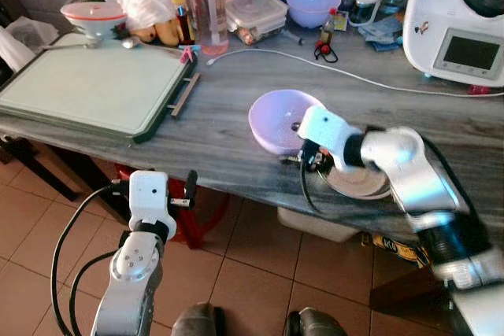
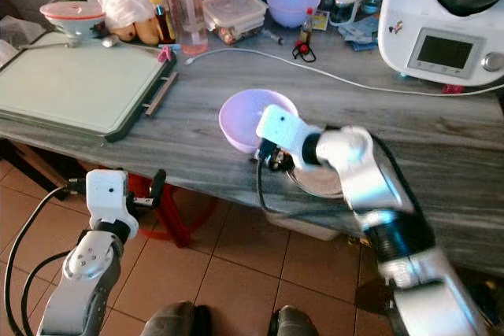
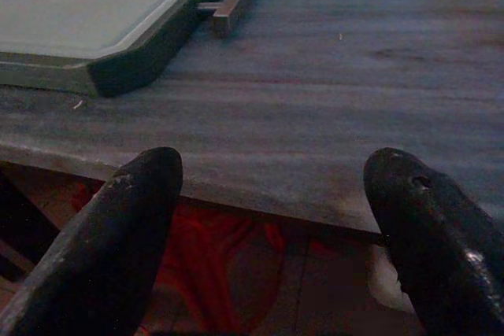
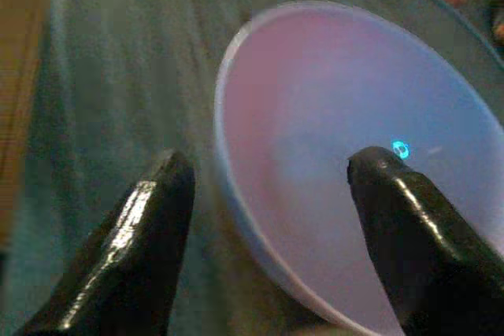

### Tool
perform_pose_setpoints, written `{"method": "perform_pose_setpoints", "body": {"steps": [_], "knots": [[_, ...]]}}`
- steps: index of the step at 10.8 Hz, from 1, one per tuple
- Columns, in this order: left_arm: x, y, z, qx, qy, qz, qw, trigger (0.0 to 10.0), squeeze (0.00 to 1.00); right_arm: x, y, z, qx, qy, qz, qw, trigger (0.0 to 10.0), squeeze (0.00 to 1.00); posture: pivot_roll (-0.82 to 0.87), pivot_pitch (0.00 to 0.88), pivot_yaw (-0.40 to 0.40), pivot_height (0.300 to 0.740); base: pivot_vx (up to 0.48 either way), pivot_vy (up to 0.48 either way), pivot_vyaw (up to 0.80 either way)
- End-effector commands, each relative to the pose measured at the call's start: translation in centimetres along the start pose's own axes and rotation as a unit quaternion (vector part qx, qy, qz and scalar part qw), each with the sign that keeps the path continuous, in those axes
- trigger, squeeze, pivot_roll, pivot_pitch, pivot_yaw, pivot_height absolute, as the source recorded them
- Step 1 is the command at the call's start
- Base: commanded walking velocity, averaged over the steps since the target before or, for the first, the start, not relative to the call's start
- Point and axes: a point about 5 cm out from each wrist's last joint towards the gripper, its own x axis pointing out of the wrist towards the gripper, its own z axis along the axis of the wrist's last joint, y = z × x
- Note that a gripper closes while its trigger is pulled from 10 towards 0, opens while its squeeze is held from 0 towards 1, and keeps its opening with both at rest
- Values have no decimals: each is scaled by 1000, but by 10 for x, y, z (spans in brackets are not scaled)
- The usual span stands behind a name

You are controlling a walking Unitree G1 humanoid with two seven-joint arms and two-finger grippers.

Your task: Setting the table

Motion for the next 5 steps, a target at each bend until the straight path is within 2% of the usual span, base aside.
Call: {"method": "perform_pose_setpoints", "body": {"steps": [1,2,3,4,5], "knots": [[-3,3,-2,2,3,0,1000,10000,0,-5,1,9,11,-27,-16,999,10000,1000,6,66,50,740,0,0,0],[-5,4,-2,-1,3,-1,1000,10000,0,-7,6,11,48,-72,-72,994,10000,1000,3,62,50,740,0,0,0],[-6,5,-1,-4,0,0,1000,10000,0,-10,10,16,88,-122,-120,981,10000,1000,0,60,48,740,0,0,0],[-6,5,0,-7,-2,1,1000,10000,0,-12,13,18,109,-143,-151,972,10000,1000,-1,55,46,740,0,0,0],[-5,5,1,-10,-5,3,1000,10000,0,-16,16,16,153,-170,-231,946,10000,1000,-3,52,42,740,0,0,0]]}}
